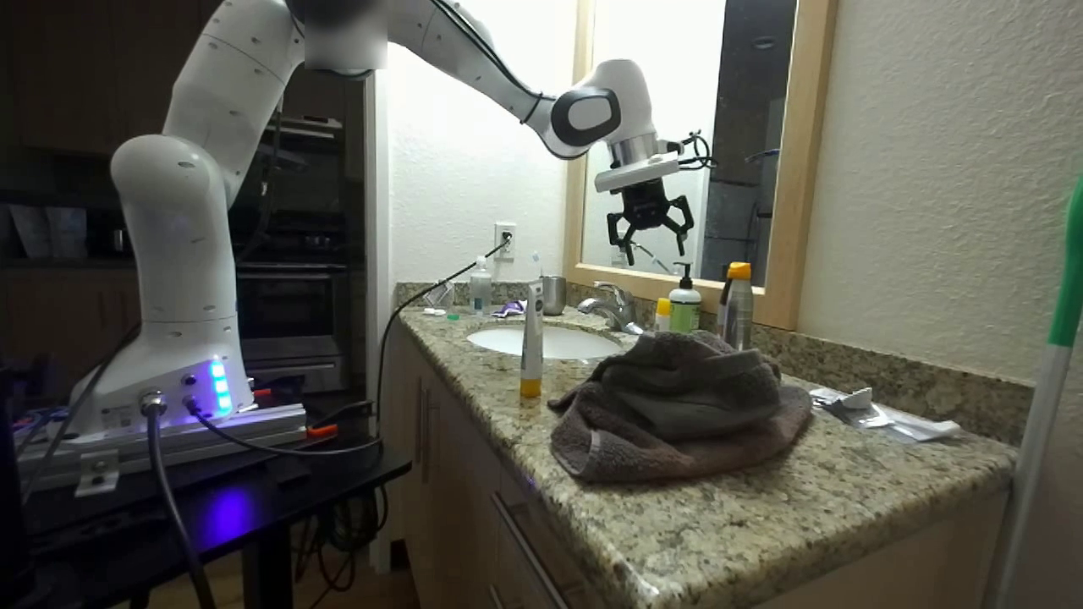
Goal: Close the drawer and then move the white and yellow bottles forward
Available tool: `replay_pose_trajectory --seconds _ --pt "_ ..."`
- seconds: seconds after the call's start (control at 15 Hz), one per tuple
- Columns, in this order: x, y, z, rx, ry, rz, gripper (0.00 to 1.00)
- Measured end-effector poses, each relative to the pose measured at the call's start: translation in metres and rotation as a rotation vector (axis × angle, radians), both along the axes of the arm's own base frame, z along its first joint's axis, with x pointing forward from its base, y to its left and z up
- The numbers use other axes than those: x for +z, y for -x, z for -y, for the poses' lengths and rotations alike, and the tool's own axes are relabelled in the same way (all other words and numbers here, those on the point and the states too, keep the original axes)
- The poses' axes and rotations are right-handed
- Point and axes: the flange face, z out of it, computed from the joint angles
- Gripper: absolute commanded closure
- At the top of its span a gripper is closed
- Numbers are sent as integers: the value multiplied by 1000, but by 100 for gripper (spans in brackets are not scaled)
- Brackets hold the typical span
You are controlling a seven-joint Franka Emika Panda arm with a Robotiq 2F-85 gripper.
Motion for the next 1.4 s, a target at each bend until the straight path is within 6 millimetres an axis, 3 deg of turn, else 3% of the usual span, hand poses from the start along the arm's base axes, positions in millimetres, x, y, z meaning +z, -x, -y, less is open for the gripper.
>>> replay_pose_trajectory --seconds 0.27,0.53,0.67,1.0,1.4 --pt "-15 -2 5 -18 22 -38 0" --pt "-39 -13 -11 109 -75 -157 0" --pt "-48 -21 -9 147 -93 -202 0" --pt "-52 -43 8 189 1 -239 0" --pt "-56 -46 7 181 0 -242 0"
